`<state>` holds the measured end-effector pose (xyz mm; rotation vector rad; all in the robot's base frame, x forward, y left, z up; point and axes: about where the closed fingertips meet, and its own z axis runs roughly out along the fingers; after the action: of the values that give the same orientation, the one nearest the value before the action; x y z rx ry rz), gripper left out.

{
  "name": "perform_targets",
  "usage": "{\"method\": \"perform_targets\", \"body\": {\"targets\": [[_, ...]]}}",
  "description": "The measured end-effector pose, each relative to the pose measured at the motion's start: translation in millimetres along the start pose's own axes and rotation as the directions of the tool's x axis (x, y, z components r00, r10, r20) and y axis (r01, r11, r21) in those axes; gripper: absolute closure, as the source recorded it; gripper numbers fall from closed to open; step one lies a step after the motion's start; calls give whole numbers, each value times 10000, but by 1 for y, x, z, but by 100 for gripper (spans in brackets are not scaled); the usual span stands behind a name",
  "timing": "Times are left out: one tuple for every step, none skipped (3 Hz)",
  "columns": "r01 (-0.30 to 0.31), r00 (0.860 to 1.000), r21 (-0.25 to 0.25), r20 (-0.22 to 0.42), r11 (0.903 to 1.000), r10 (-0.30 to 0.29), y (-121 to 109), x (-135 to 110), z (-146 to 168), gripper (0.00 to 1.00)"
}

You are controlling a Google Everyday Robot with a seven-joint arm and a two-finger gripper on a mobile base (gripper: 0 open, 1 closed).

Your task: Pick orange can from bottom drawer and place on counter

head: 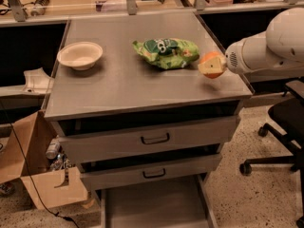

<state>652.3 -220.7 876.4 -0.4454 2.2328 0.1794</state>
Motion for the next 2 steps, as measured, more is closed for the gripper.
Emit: {"method": "perform_targets", "body": {"targets": [[178, 9993, -857, -318, 9962, -206, 17, 5, 9, 100], [273, 9977, -1501, -569, 9883, -362, 31, 15, 11, 100]]}}
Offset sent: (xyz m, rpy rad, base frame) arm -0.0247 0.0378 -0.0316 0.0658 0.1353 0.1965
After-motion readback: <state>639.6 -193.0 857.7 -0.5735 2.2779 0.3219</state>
